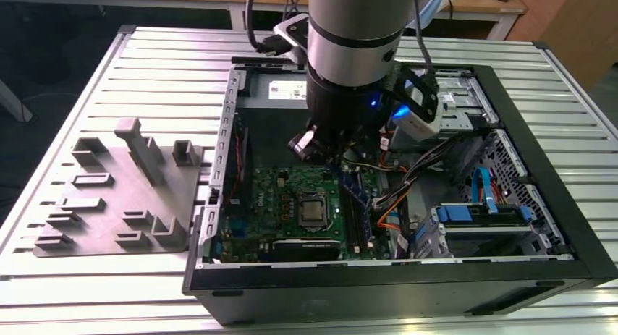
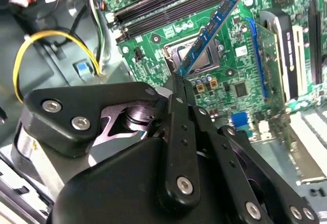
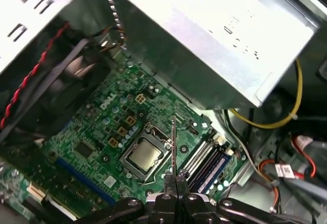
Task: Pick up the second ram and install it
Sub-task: 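Insert the second ram into the second slot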
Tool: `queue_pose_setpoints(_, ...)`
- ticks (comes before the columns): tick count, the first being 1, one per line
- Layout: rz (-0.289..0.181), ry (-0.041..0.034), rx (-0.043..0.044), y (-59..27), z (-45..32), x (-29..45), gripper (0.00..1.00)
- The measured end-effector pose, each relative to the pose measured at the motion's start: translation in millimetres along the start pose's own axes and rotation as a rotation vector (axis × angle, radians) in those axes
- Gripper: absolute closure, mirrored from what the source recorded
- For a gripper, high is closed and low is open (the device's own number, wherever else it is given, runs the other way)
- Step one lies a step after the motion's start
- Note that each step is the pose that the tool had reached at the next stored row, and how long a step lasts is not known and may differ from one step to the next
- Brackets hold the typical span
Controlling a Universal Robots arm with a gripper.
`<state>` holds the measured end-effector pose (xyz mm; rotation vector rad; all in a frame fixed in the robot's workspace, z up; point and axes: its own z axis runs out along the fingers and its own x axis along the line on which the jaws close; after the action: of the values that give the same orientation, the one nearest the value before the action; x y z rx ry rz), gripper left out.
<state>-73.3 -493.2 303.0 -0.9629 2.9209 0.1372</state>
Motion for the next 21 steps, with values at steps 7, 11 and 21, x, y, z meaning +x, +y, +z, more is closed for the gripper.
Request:
queue_pose_setpoints(7,0.127,-0.0082,0.0112,-0.1,0.9,0.1,0.92)
queue_pose_setpoints(11,0.199,-0.0129,0.0176,-0.1,1.5,0.1,0.92)
queue_pose_setpoints(21,0.38,-0.0248,0.0335,-0.2,2.9,0.3,0.92)
